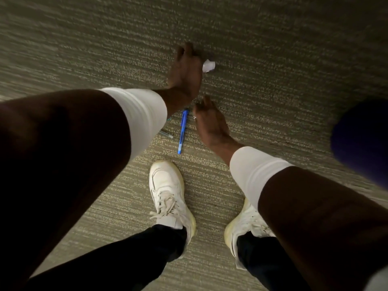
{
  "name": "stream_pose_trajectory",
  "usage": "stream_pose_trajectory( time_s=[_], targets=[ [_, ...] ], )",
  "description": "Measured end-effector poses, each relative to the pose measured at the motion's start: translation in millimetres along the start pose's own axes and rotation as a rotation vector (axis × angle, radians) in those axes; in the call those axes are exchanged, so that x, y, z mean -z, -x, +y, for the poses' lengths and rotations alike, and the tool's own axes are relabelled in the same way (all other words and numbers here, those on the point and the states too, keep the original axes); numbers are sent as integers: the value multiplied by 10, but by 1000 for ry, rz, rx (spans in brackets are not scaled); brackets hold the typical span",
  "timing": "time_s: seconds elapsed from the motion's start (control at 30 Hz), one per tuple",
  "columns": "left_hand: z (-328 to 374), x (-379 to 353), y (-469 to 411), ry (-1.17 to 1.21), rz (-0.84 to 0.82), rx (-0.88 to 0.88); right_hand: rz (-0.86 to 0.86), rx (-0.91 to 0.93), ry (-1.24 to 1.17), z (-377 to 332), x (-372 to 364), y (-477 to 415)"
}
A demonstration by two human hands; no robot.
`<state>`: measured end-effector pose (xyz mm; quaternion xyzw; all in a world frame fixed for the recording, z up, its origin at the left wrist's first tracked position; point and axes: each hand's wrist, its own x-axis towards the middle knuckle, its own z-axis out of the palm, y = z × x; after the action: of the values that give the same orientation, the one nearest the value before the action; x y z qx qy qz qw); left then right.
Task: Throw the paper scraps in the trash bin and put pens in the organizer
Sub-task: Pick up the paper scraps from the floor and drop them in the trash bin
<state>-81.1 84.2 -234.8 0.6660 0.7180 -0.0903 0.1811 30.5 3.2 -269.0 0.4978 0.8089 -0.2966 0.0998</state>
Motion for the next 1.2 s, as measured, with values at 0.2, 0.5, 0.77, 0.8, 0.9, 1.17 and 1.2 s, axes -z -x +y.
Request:
stream_pose_trajectory(
  time_s=[0.2, 0.5, 0.77, 0.8, 0.9, 1.17, 1.2],
  targets=[
    [-178, 71, 101, 191, 31, -4, 84, -139, -241, -98, 133, 51],
    [-848, 156, 506, 247, 105, 198, -10, -76, -221, -548, 91, -21],
    [-1298, -53, 959, 331, 201, 365, -32, 4, -144, -708, -24, -125],
    [-1314, -78, 1012, 355, 208, 379, -25, 15, -133, -720, -34, -136],
    [-1309, -159, 1108, 426, 250, 401, 0, 40, -106, -743, -59, -173],
    [-1428, -271, 1188, 529, 335, 449, 73, 76, -54, -883, -38, -261],
    [-1448, -264, 1187, 527, 323, 458, 88, 76, -40, -906, -35, -275]
  ],
)
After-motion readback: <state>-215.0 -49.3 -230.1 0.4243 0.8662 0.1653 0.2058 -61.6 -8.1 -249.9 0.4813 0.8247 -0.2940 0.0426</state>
